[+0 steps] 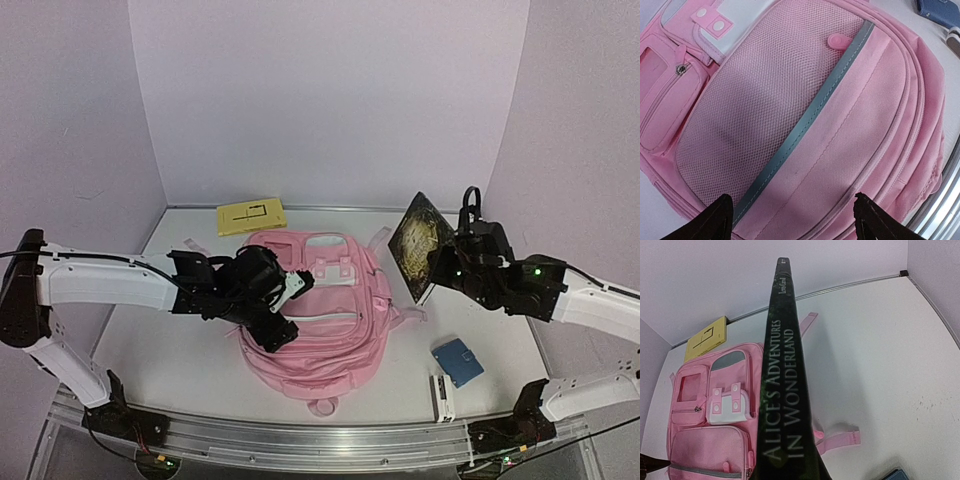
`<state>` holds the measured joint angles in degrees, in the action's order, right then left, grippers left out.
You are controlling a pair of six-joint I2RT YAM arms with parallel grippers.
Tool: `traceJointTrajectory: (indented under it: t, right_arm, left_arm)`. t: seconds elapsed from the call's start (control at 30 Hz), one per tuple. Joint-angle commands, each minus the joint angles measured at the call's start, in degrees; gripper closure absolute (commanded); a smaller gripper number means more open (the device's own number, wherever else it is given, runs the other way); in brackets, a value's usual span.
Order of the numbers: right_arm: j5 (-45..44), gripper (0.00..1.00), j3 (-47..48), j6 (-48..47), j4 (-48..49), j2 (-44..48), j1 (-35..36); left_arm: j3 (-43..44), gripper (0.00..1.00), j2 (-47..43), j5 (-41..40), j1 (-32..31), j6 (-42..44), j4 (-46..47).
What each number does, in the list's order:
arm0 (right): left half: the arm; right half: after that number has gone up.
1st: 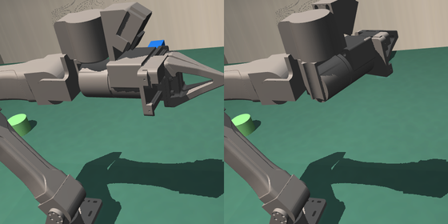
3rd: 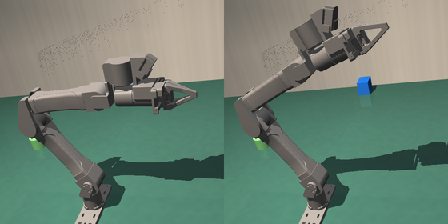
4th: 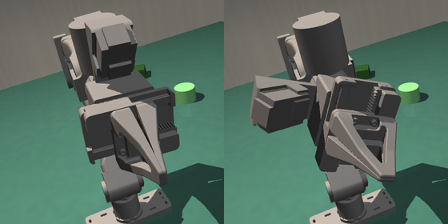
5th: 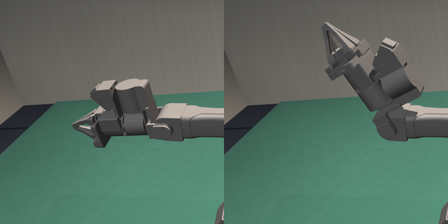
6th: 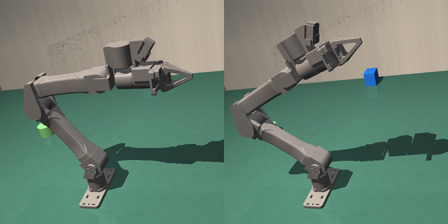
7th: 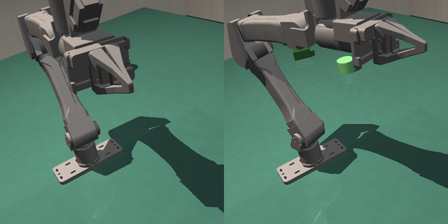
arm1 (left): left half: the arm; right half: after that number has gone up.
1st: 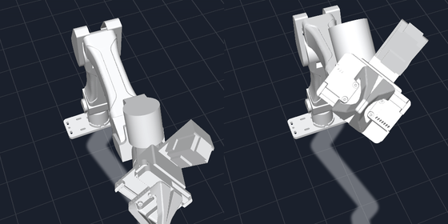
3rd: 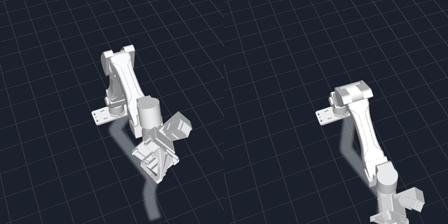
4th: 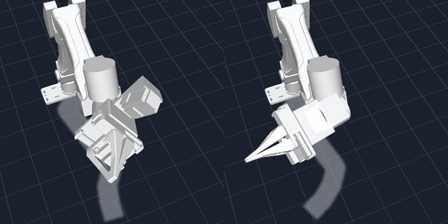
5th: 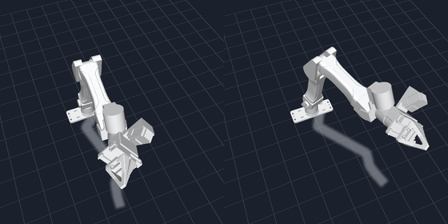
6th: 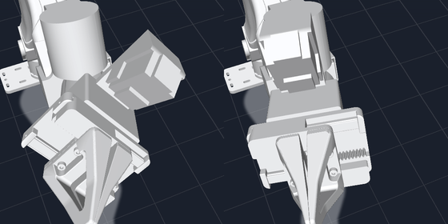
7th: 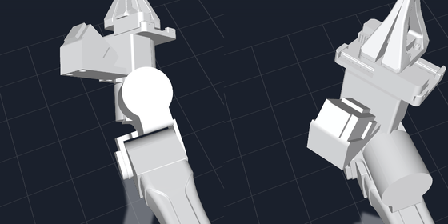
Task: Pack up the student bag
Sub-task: Place the book in the student bag.
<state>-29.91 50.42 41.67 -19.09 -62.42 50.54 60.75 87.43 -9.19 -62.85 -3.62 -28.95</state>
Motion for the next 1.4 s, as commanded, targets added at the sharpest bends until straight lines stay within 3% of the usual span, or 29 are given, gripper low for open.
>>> traceJointTrajectory:
  t: [0.0, 0.47, 0.63, 0.7, 0.83, 1.03, 1.37]
  right_arm:
    - [-2.30, 1.00, -0.22, 0.52, 5.08, 2.74, 0.24]
    - [-2.79, 1.00, -0.53, 0.35, 5.03, 2.40, 0.23]
    - [-2.90, 1.00, -0.52, 0.24, 5.03, 2.39, 0.25]
    - [-2.88, 1.00, -0.45, 0.23, 5.03, 2.39, 0.26]
    - [-2.94, 1.00, -0.41, 0.11, 4.94, 2.41, 0.26]
    - [-0.84, 1.00, 0.30, 0.89, 4.36, 2.91, 0.25]
    - [10.77, 1.00, 2.80, 6.93, -3.87, 9.39, 0.25]
  left_arm:
    - [3.20, 0.17, 1.64, -1.75, -0.15, 3.52, 0.34]
    - [4.71, 0.16, 5.96, -0.84, -0.60, 5.79, -1.73]
    - [4.31, 0.25, 6.51, -7.35, -1.04, 6.73, 0.48]
    - [3.94, 0.33, 6.46, -9.87, -1.67, 7.57, 2.07]
    - [3.11, 0.63, 5.61, -14.25, -2.77, 9.71, 5.59]
    - [2.49, 0.97, 2.80, -16.11, -3.20, 15.10, 11.97]
    - [9.55, 1.00, 3.87, -25.33, -1.88, 21.31, 22.72]
